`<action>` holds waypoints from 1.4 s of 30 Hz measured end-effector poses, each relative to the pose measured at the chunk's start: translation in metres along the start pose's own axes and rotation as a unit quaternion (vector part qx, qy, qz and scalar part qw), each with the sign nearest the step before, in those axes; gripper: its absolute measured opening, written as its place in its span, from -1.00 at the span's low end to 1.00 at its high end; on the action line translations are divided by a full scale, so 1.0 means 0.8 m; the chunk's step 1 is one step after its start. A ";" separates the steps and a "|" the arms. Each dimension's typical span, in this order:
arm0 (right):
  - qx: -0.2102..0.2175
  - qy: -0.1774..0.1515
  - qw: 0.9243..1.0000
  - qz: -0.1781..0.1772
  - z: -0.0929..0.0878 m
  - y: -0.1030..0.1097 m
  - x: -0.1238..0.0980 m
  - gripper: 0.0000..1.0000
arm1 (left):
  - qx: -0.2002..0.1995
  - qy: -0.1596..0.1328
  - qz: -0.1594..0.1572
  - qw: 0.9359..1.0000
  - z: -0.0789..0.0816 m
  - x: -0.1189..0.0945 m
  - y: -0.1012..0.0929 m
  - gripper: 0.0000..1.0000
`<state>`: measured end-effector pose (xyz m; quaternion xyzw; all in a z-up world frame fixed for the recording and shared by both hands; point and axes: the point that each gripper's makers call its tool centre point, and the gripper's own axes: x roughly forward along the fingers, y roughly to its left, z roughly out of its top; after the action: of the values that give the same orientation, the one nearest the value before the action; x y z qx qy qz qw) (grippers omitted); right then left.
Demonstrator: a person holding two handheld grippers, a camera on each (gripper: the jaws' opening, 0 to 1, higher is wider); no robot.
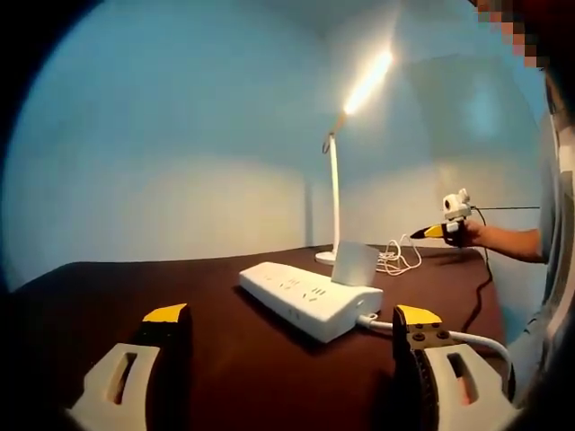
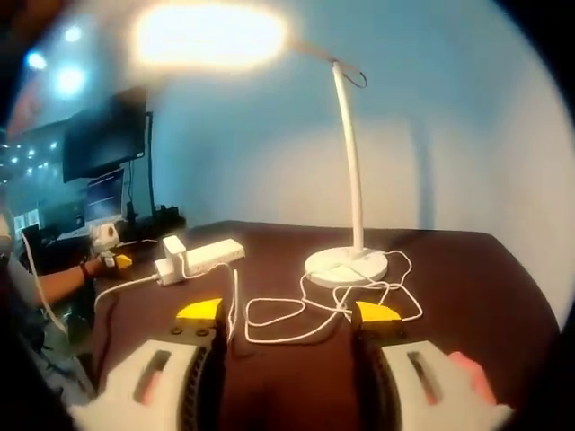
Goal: Insert the desk lamp plug into the socket, turn on the power strip switch, turn on the lamp switch, then turn off the lamp switch, turn off the power strip switch, and remove the plug from the socket.
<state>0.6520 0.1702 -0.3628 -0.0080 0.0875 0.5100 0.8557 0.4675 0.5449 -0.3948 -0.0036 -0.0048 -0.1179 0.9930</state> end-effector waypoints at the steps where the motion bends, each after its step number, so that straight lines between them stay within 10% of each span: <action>1: -0.001 0.001 1.000 0.002 0.003 -0.001 0.003 0.04 | 0.000 0.001 0.000 1.000 0.000 0.000 0.000 0.77; 24: -0.019 -0.001 0.999 0.031 0.051 -0.034 0.071 -0.46 | -0.010 0.000 -0.004 1.000 -0.002 0.001 -0.001 0.77; 42: -0.004 0.005 0.999 0.041 0.048 -0.052 0.125 -0.76 | -0.009 0.004 -0.006 1.000 -0.004 0.002 -0.002 0.77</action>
<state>0.7402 0.2411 -0.3442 -0.0104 0.0897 0.5453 0.8334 0.4684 0.5432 -0.3977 -0.0118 0.0003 -0.1236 0.9923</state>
